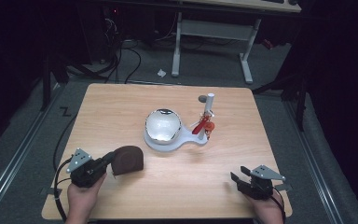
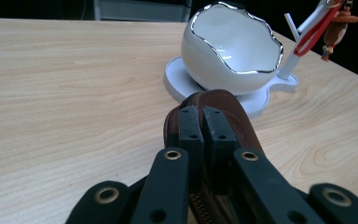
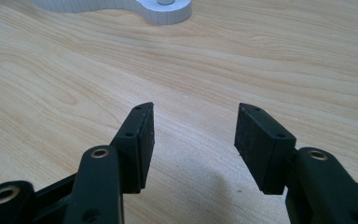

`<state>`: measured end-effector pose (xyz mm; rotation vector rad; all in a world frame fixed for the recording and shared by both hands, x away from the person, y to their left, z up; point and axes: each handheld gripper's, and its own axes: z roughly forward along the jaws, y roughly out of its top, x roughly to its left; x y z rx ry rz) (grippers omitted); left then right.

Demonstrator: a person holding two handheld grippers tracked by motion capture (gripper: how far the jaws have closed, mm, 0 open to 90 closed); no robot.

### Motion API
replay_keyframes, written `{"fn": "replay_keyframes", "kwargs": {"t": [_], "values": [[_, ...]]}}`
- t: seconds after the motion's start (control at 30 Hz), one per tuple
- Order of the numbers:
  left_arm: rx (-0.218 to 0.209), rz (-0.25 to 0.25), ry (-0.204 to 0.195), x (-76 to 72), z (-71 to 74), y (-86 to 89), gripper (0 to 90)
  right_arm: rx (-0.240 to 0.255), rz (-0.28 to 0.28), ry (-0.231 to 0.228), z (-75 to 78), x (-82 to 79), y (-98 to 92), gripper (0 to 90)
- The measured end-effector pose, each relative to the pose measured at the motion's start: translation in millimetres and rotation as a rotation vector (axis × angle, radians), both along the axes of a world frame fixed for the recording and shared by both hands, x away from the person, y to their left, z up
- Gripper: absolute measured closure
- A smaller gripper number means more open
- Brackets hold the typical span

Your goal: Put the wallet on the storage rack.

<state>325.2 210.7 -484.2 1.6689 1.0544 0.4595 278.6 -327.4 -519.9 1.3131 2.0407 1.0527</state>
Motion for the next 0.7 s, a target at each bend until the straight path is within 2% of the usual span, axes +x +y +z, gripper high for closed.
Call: {"fn": "replay_keyframes", "kwargs": {"t": [0.3,0.47,0.7], "values": [[-0.009,-0.003,-0.028,0.7,10.5,-5.5,87.4,-0.005,0.019,0.007,-2.6,3.2,7.4,48.0],[-0.011,-0.010,-0.047,1.5,23.3,-11.9,87.4,-0.012,0.034,-0.005,-1.1,4.3,8.9,48.3],[-0.015,-0.003,-0.057,11.3,40.5,-21.6,87.4,0.000,0.034,-0.013,1.4,1.4,7.4,48.6]]}}
